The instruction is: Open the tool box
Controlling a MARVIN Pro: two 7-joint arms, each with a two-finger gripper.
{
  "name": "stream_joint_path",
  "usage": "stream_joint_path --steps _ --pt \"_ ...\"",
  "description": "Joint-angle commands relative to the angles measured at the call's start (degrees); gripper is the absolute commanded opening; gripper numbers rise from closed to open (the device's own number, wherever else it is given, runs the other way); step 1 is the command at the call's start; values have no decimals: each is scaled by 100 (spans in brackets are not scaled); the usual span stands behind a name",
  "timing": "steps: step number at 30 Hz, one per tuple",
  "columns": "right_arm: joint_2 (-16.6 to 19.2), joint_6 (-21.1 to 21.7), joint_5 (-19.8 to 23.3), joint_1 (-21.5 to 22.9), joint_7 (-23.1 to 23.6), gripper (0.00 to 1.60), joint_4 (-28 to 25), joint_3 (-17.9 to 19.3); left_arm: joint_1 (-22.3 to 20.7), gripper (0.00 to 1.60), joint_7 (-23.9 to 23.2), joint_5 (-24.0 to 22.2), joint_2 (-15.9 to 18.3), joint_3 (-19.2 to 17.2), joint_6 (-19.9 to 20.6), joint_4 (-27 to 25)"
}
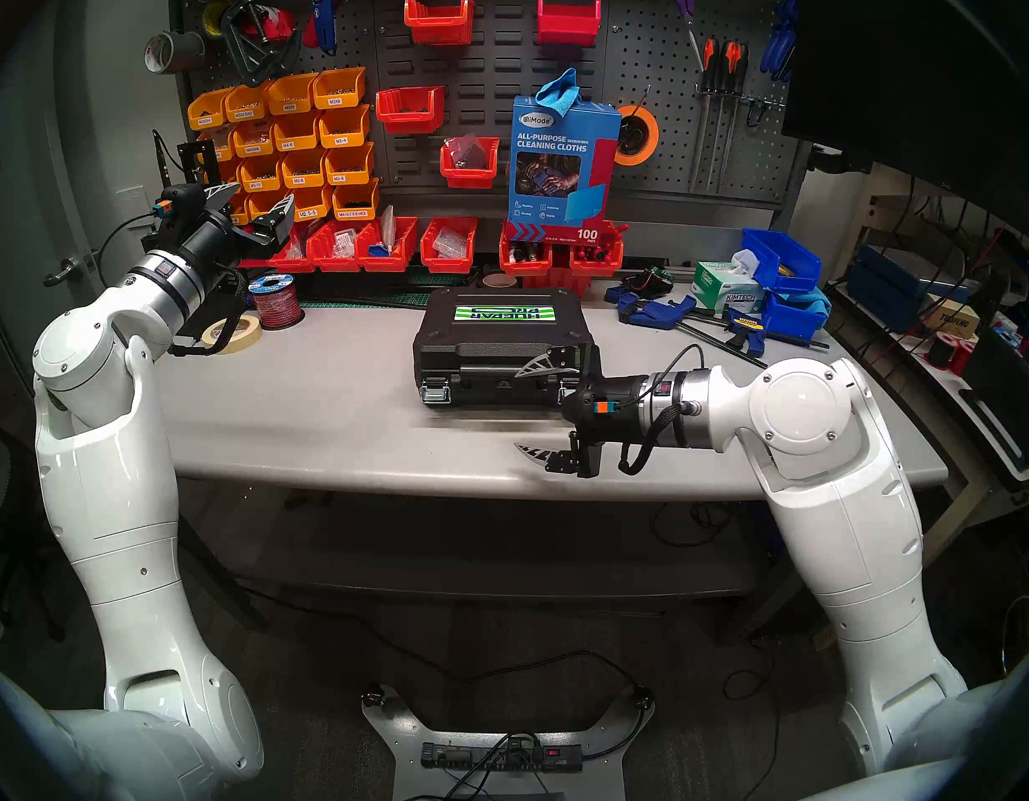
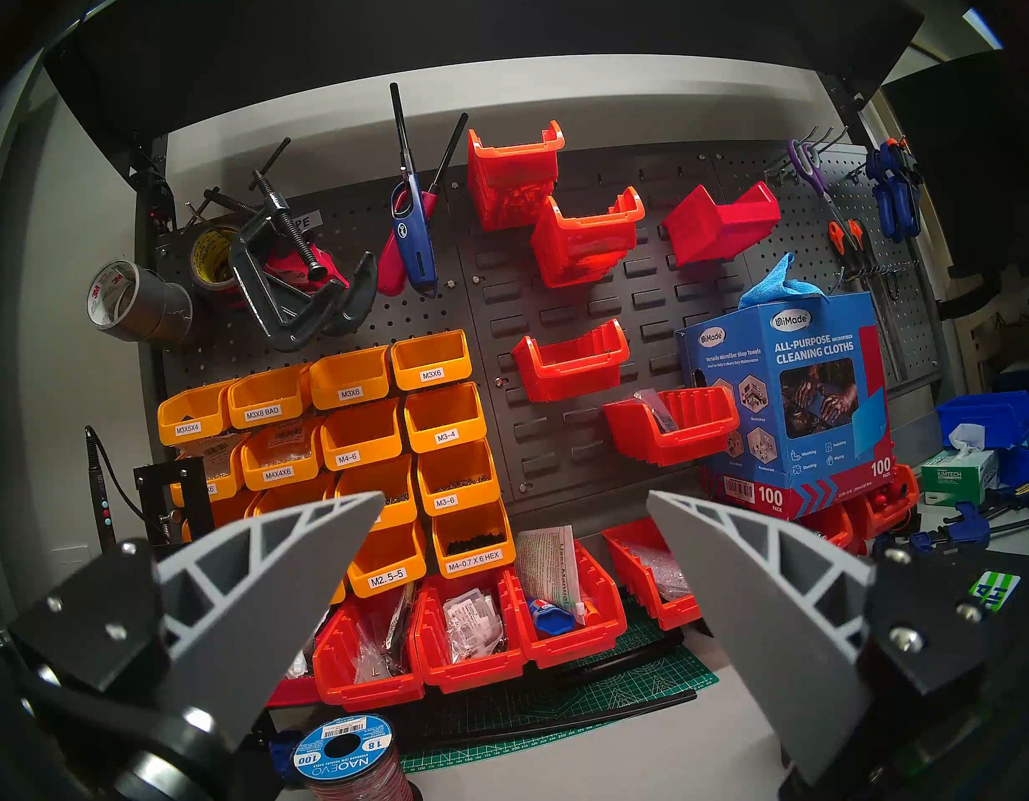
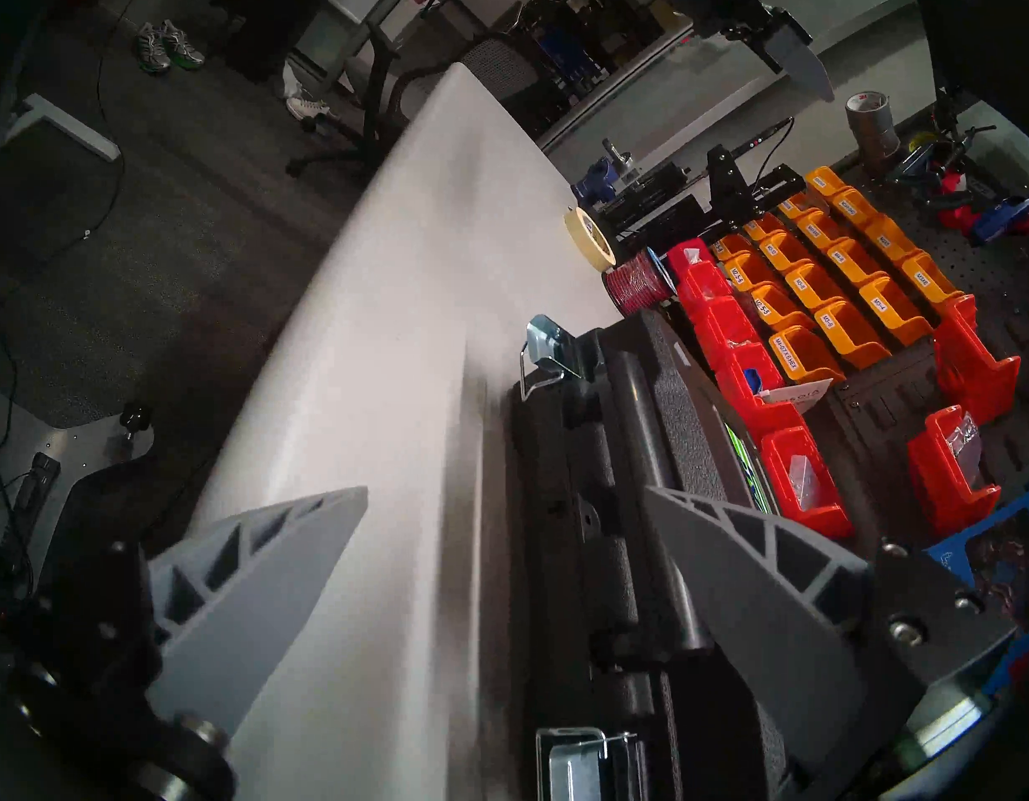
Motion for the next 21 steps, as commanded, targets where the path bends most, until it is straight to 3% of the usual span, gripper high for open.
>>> stream_joint_path --steps 1,10,21 --pt "-377 96 -426 529 -414 160 320 -251 -45 160 -11 -34 5 -14 -10 -55" --pt "-517 76 -596 960 -555 160 789 -327 -42 160 -4 -41 11 -10 -11 -55" --pt "-478 24 -623 1040 -441 160 789 -320 -38 160 3 -54 18 -7 -11 -56"
